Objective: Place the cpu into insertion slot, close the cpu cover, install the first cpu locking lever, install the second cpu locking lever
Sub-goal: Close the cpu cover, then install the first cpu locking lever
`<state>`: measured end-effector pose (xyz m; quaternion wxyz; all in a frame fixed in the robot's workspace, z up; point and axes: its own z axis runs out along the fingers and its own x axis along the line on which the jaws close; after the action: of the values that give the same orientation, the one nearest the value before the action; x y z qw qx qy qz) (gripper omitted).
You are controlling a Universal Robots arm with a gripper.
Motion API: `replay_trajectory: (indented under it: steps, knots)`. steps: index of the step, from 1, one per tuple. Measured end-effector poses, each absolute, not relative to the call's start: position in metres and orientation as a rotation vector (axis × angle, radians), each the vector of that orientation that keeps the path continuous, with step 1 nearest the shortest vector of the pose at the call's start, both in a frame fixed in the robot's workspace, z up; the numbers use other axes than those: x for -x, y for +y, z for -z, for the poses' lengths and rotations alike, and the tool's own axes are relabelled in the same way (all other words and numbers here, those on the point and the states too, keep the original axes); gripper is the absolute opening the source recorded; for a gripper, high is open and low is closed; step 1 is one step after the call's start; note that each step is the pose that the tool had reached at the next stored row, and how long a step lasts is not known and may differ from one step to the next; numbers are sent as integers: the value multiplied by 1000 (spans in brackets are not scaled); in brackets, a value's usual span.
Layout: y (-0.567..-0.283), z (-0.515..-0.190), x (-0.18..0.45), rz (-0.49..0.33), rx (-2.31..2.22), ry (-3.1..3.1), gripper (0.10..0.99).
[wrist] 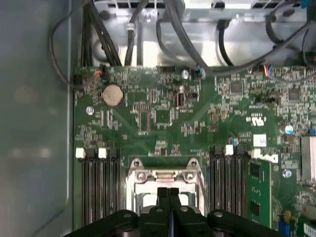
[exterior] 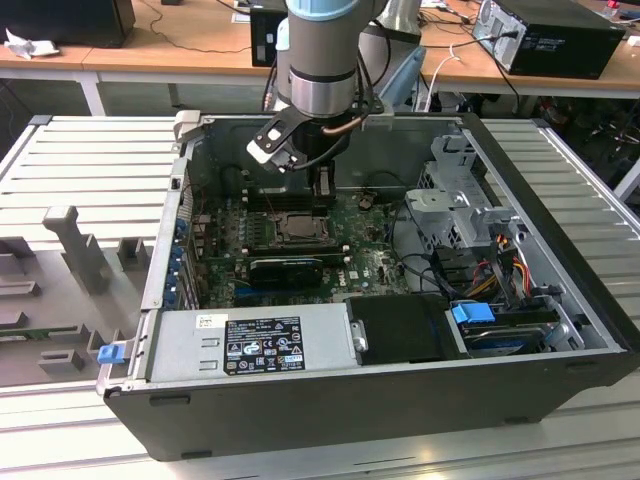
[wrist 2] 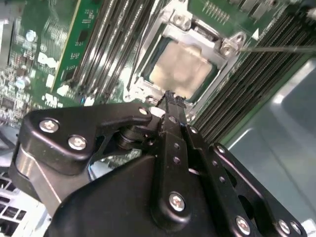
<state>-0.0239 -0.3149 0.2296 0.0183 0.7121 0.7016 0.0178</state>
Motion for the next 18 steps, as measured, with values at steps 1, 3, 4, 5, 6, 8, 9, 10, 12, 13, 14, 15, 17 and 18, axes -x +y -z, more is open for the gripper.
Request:
replay_trajectory:
  steps: [1,3,4,5,6,8,9,10,12,13,14,15,17,18]
  knots:
    - [-315,-229,30,-53,-2213,2180,106]
    - [-315,-229,33,-53,-2213,2180,106]
    - [-315,-229,36,-53,-2213,2180,106]
    - [-315,-229,38,-53,-2213,2180,106]
    - [-315,-229,39,-53,-2213,2180,106]
    - [-315,-229,41,-53,-2213,2180,106]
    - [-315,-229,41,-53,-2213,2180,106]
    - [-315,-229,42,-53,-2213,2180,106]
    - [-315,-229,42,-53,-2213,2180,106]
    - [-315,-229,43,-53,-2213,2180,106]
    - [-315,-230,43,-53,-2213,2180,106]
    - [-315,-231,43,-53,-2213,2180,106]
    - [-315,-233,43,-53,-2213,2180,106]
    - [-315,-234,43,-53,-2213,2180,106]
